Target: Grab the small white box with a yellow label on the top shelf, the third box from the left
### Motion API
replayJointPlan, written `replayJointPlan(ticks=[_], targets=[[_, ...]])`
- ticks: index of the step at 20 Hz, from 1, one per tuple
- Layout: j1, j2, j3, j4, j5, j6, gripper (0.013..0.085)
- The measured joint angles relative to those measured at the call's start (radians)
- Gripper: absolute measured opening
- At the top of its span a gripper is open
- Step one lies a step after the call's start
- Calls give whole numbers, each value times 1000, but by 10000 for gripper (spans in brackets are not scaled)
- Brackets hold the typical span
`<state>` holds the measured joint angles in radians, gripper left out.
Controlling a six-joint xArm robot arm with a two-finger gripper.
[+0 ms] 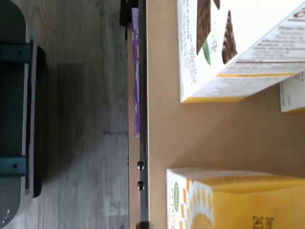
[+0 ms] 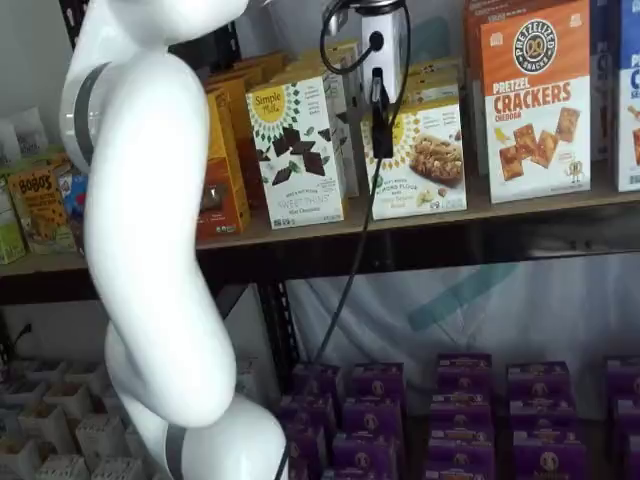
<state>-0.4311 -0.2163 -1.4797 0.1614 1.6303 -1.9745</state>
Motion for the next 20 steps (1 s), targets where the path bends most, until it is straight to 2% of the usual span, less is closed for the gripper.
replayJointPlan(ticks=[3,9,10,11,13,16,17,20], targets=[[-2,-1,1,4,-3,-2,570],[-3,-7,8,7,-11,-3,570],[-3,-8,9,8,-12,-3,530],[-3,-8,10,8,-12,-3,530],[-3,-10,12,8,-12,-2,450],[-3,-14,17,11,-17,-2,410],[-3,-15,19,12,-19,-3,370],[-4,-18,22,12,-21,-3,370]])
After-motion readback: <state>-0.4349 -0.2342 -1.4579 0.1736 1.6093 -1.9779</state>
